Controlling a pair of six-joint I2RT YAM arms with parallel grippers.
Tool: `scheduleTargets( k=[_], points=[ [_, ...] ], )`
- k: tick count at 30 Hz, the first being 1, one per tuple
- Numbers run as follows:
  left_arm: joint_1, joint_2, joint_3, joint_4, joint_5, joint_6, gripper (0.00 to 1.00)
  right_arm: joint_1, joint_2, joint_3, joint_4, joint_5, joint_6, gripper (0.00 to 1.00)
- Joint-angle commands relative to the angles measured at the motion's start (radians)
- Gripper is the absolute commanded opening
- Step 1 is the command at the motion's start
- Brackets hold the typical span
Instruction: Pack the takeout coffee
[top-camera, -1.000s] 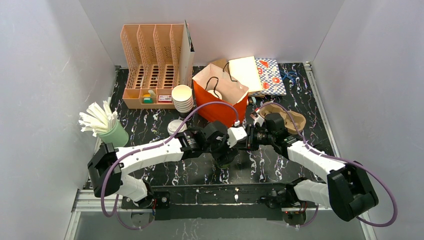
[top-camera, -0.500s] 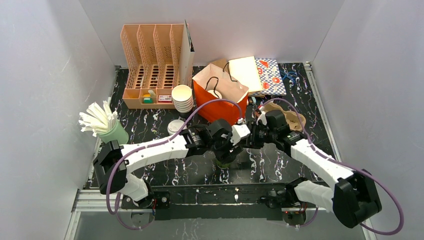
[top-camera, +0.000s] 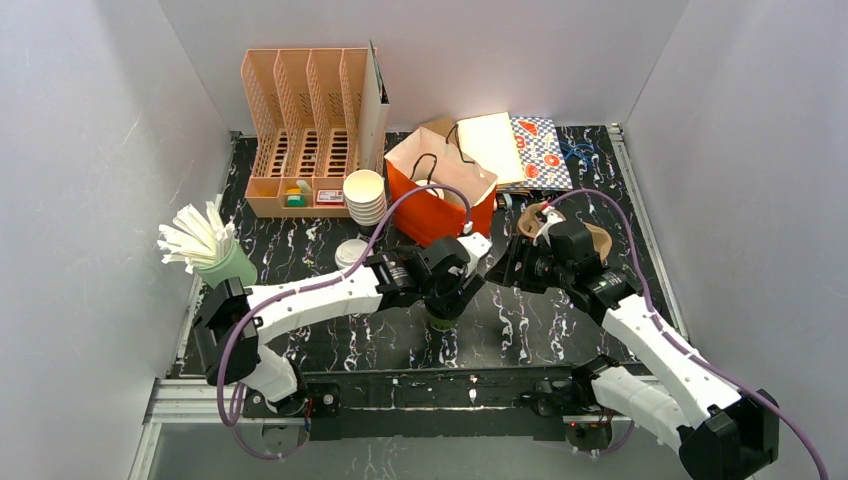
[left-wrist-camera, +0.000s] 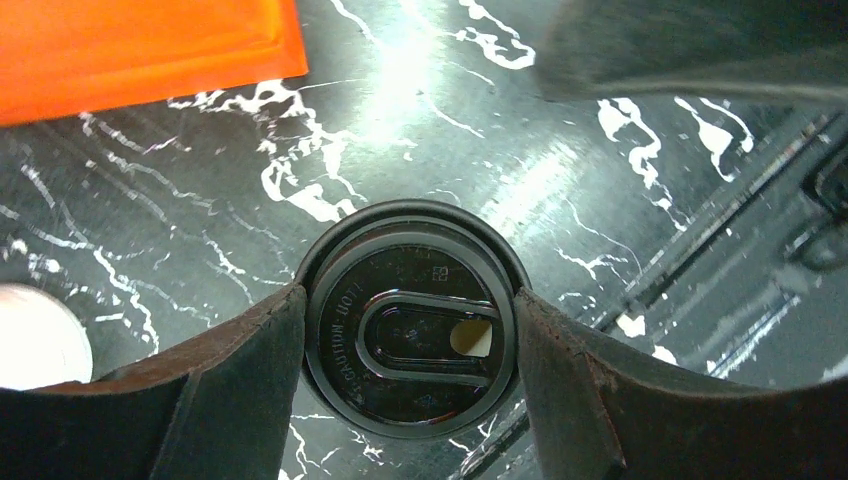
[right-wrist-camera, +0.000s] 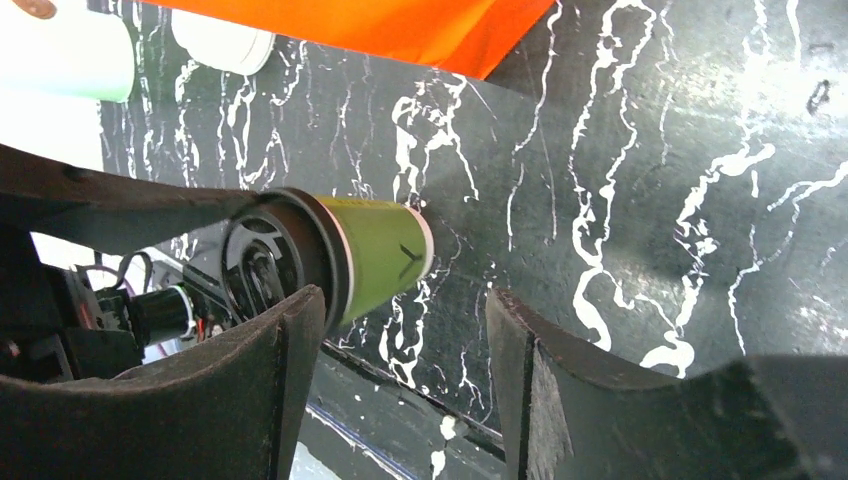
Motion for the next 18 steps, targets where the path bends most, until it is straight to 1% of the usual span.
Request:
scheduleTargets(
  k=[1,3,5,10,11,12,13,14,18],
  points=[
    [-0.002,0.019,0.054,-0.065,-0.181,-0.164,0.61,-0.002,-0.041,0.027,-0.047,0.064,-0.011,0.7],
    [-0.002,0.037,0.068,-0.081,-0.237,-0.219,0.64,0.0,-0.067,0.008,-0.037,0.072,-0.002,0.7],
    [-0.002,0.049,0.077,-0.089,-0.293,-0.28,0.7,0.0,-0.093,-0.013,-0.022,0.076,0.007,0.69],
    [-0.002,0.027,0.043,-0.037,-0.366,-0.359,0.72,0.0,-0.104,-0.026,-0.022,0.072,0.007,0.69],
    [-0.002,0.018,0.036,-0.029,-0.37,-0.368,0.75,-0.001,-0.099,-0.026,-0.024,0.069,0.006,0.69],
    [-0.002,0.014,0.033,-0.025,-0.369,-0.375,0.81,0.0,-0.095,-0.026,-0.024,0.063,0.005,0.7],
    [-0.002,0.013,0.034,-0.025,-0.361,-0.377,0.93,0.0,-0.092,-0.027,-0.022,0.053,0.003,0.71],
    [-0.002,0.012,0.036,-0.027,-0.354,-0.375,0.98,-0.001,-0.086,-0.03,-0.018,0.036,-0.003,0.72],
    [-0.002,-0.018,0.045,-0.027,-0.326,-0.371,0.98,0.0,-0.083,-0.041,-0.003,-0.004,-0.024,0.8]
  ],
)
